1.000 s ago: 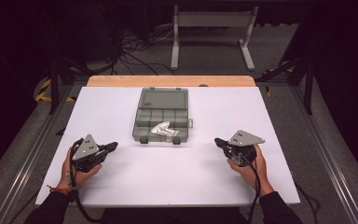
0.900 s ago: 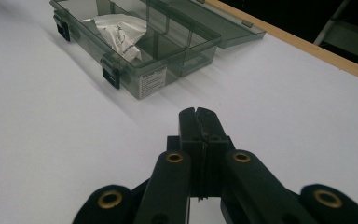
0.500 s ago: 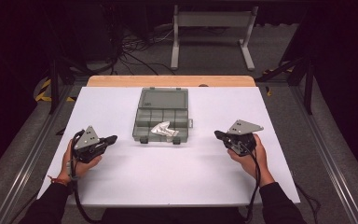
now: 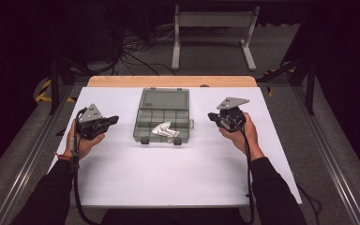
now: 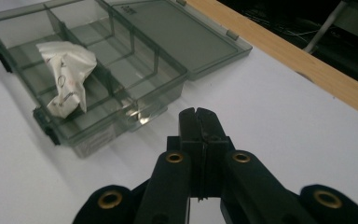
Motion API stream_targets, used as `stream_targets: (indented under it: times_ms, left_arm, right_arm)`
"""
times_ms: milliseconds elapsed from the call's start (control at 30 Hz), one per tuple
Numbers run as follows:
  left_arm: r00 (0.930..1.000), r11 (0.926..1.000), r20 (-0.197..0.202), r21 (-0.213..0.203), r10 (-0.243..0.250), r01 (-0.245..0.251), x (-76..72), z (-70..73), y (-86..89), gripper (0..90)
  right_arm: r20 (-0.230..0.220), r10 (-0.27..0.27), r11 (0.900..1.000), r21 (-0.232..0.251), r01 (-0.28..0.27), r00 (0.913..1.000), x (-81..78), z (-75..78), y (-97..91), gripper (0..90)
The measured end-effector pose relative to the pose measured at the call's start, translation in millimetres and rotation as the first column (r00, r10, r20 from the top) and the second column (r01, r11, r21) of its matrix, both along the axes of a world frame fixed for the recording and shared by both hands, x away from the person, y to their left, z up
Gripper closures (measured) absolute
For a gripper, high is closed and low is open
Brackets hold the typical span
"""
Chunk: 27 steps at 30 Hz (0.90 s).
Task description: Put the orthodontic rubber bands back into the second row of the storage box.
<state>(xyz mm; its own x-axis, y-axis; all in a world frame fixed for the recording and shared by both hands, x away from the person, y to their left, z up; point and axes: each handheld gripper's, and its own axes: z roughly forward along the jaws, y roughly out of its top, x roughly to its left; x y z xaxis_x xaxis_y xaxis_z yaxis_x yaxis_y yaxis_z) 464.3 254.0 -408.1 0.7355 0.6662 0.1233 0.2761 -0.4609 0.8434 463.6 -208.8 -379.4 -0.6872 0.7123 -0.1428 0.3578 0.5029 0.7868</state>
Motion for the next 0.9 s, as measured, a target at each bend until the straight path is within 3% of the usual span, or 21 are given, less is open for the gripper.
stream_targets:
  times_ms: [133,400,500,667,767,833,900]
  left_arm:
    - [0.9998,0.9999,-0.012,0.001,0.013,-0.013,22.0,6.6,-5.1,90.0]
    - [0.9968,0.9983,-0.055,0.012,0.058,-0.058,58.7,10.2,-11.8,90.0]
    - [0.9951,0.9968,-0.071,0.044,0.069,-0.066,70.8,7.0,-17.0,90.0]
    - [0.9902,0.9920,-0.100,0.088,0.098,-0.090,85.8,-0.4,-23.1,90.0]
    - [0.9846,0.9902,-0.125,0.082,0.123,-0.113,92.6,-2.4,-23.1,90.0]
    - [0.9844,0.9871,-0.115,0.103,0.134,-0.122,96.4,-2.8,-23.7,90.0]
    - [0.9808,0.9873,-0.134,0.090,0.142,-0.131,99.0,-2.9,-23.1,90.0]
  right_arm:
    - [-0.018,0.009,0.9997,-0.024,-0.009,0.9998,19.6,2.9,10.3,90.0]
    - [-0.062,-0.027,0.9987,-0.045,0.024,0.9977,56.0,-4.3,23.3,90.0]
    - [-0.073,-0.045,0.9979,-0.051,0.041,0.9963,66.0,-7.5,26.0,90.0]
    - [-0.082,-0.084,0.9955,-0.050,0.080,0.9931,78.7,-12.8,30.5,90.0]
    - [-0.095,-0.097,0.9940,-0.061,0.091,0.9907,84.3,-14.9,33.9,90.0]
    - [-0.103,-0.102,0.9936,-0.060,0.096,0.9895,88.1,-16.8,35.7,90.0]
    - [-0.110,-0.103,0.9928,-0.072,0.095,0.9885,91.1,-19.4,38.2,90.0]
